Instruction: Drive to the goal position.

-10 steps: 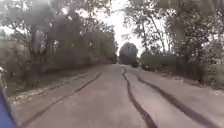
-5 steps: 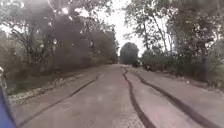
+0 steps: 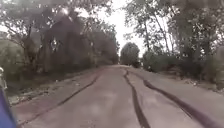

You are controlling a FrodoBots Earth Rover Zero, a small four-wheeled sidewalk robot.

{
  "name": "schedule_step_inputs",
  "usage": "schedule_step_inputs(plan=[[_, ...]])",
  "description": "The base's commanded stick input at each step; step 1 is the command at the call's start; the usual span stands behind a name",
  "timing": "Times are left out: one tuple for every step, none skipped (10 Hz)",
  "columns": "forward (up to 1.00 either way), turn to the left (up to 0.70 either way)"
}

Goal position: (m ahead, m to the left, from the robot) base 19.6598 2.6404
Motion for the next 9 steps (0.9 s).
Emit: schedule_step_inputs(plan=[[0.70,-0.01],[0.70,-0.01],[0.70,-0.01],[0.70,-0.01],[0.70,-0.01],[0.70,-0.01],[0.70,-0.01],[0.70,-0.01],[0.70,-0.01]])
